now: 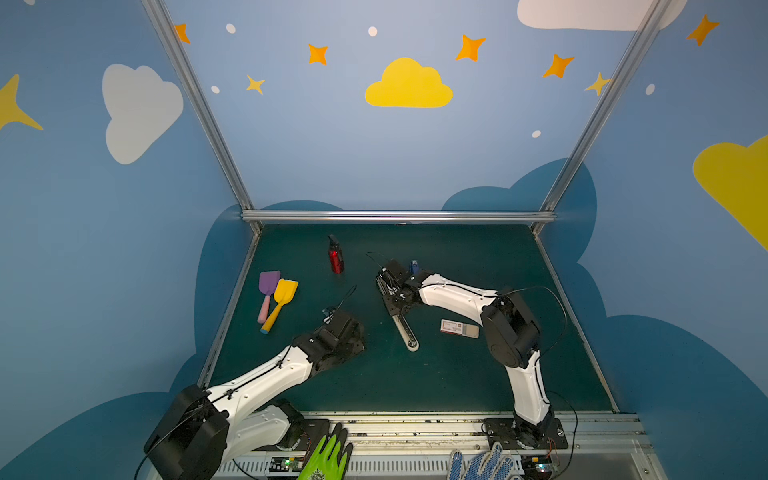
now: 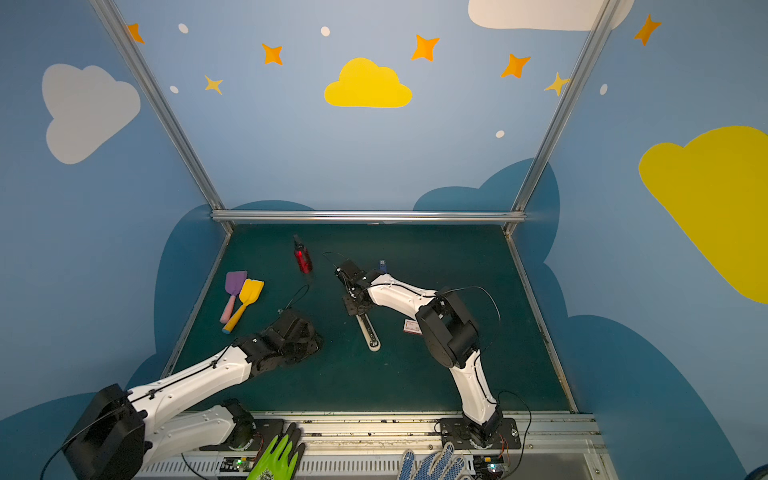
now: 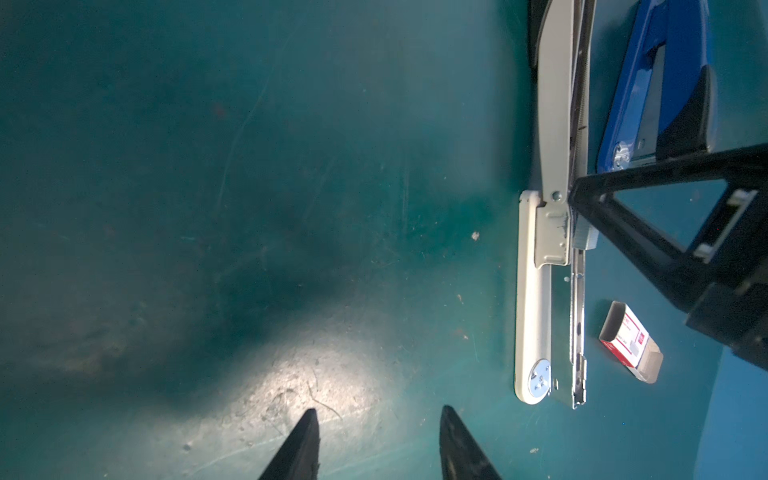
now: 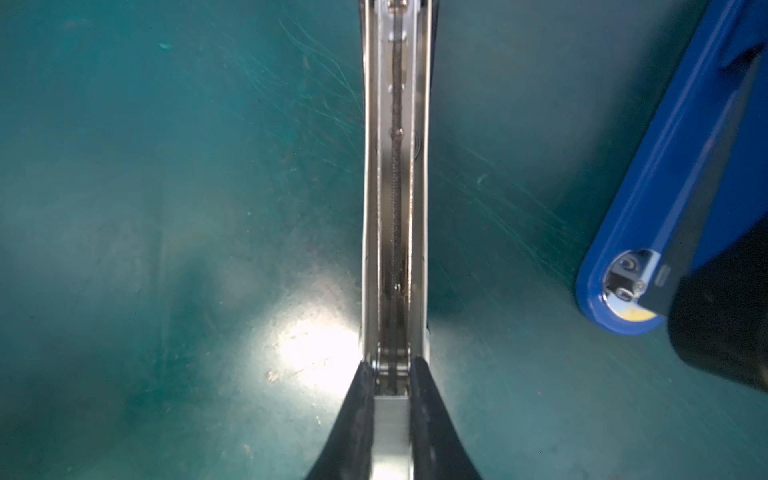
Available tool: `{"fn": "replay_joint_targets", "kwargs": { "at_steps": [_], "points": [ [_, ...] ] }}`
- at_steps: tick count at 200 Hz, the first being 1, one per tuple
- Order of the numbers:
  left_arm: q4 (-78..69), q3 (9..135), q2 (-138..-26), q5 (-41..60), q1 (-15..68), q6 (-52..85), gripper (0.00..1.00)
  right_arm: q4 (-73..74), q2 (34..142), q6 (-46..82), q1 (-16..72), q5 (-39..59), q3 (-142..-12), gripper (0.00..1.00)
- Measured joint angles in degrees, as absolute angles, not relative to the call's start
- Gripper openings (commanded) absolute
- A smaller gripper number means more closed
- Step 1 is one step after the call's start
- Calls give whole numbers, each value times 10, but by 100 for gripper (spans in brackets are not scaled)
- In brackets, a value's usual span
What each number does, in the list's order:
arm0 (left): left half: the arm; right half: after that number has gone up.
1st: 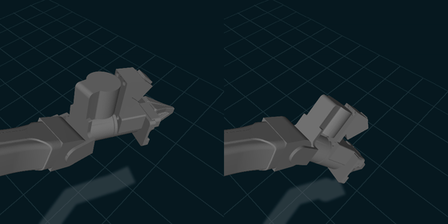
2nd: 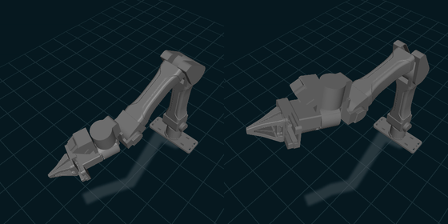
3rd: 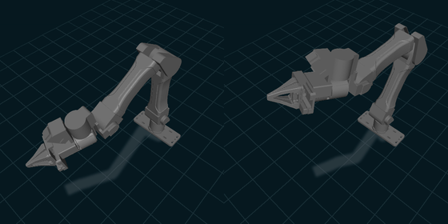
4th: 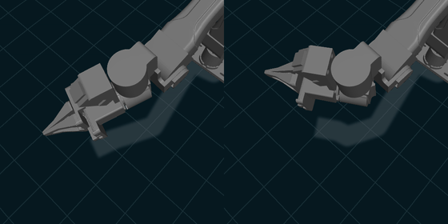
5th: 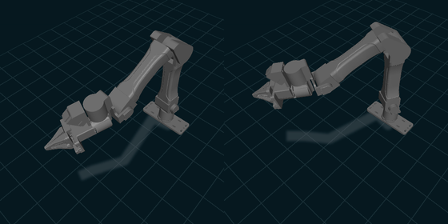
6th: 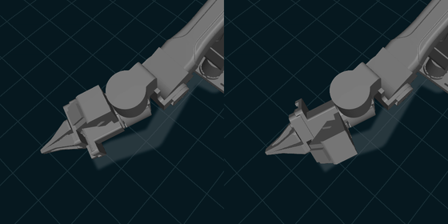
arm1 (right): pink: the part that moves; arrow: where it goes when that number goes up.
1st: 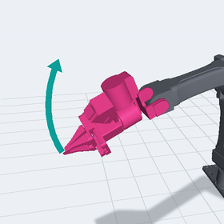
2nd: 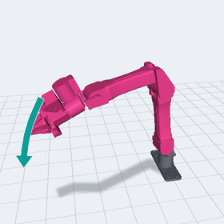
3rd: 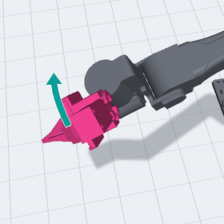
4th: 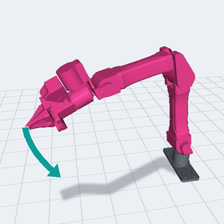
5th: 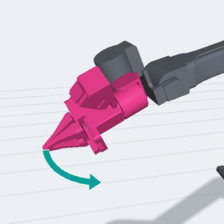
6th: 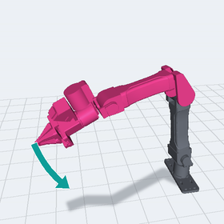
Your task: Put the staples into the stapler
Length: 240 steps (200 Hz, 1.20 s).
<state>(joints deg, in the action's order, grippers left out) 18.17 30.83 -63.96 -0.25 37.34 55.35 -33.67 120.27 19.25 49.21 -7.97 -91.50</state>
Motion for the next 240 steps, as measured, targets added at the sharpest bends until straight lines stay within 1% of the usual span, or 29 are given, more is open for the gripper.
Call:
{"fn": "replay_joint_targets", "kwargs": {
  "at_steps": [121,240],
  "points": [
    [173,302,-640,6,372,556,48,-281,1152,197,498,-90,-833,17],
    [173,302,-640,6,372,557,47,-243,1124,206,509,-108,-784,18]
  ]
}}
